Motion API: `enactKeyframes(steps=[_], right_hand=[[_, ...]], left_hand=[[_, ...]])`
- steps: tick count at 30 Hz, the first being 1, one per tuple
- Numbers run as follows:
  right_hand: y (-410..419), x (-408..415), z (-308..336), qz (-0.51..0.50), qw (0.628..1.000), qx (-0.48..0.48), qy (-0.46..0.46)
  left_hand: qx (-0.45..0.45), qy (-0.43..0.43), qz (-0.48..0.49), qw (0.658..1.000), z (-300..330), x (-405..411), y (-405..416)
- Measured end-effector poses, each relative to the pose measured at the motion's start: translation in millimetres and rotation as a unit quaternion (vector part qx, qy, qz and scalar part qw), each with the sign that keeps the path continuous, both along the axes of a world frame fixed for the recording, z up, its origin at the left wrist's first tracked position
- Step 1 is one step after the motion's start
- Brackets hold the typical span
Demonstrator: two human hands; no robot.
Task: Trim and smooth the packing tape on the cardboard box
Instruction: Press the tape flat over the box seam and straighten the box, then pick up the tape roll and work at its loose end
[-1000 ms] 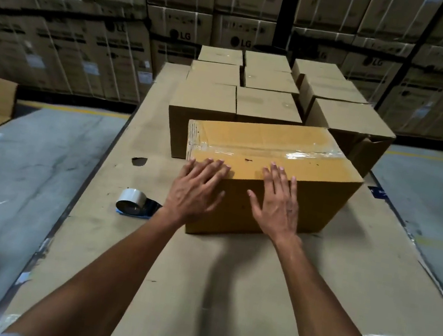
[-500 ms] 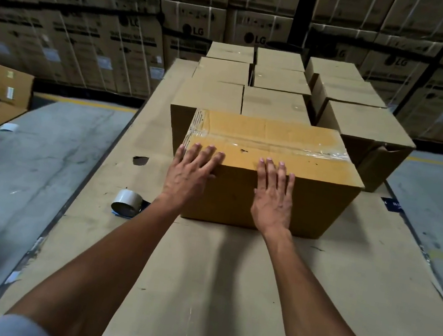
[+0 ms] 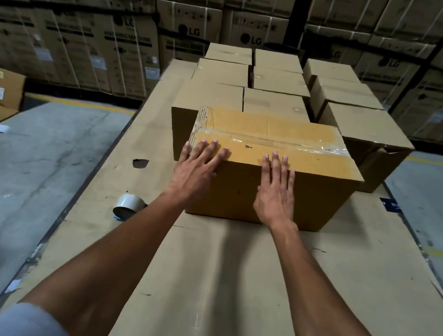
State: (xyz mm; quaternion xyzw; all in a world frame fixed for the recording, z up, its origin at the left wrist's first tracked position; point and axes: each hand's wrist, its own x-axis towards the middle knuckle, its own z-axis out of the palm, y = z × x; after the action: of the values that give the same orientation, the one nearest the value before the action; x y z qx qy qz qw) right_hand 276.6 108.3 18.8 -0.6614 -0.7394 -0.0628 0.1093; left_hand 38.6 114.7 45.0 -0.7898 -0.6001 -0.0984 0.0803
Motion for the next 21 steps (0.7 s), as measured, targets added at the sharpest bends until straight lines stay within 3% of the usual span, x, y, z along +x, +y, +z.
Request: enactKeyframes(steps=[4,7,13,21], right_hand=[[-29,-34,-16,0.052,0.994,0.073,0.062],[-45,-74,-33,0.098,0.988,0.075,0.090],[-56,-159,-65,0.135,0.973,-0.082,0.168],[-51,-239,-111,0.030,0.940,-0.245,0.236]], left_hand=[[0.074,-0.046,-0.032,0.996,-25,-38,-34],[0.072,-0.045,-0.039,0.996,-47,-74,-54],[-0.029,-0.018,0.017,0.999,-85,-162,-80],[-0.032,-0.048,0.007,0.998,-125,-238,-80]])
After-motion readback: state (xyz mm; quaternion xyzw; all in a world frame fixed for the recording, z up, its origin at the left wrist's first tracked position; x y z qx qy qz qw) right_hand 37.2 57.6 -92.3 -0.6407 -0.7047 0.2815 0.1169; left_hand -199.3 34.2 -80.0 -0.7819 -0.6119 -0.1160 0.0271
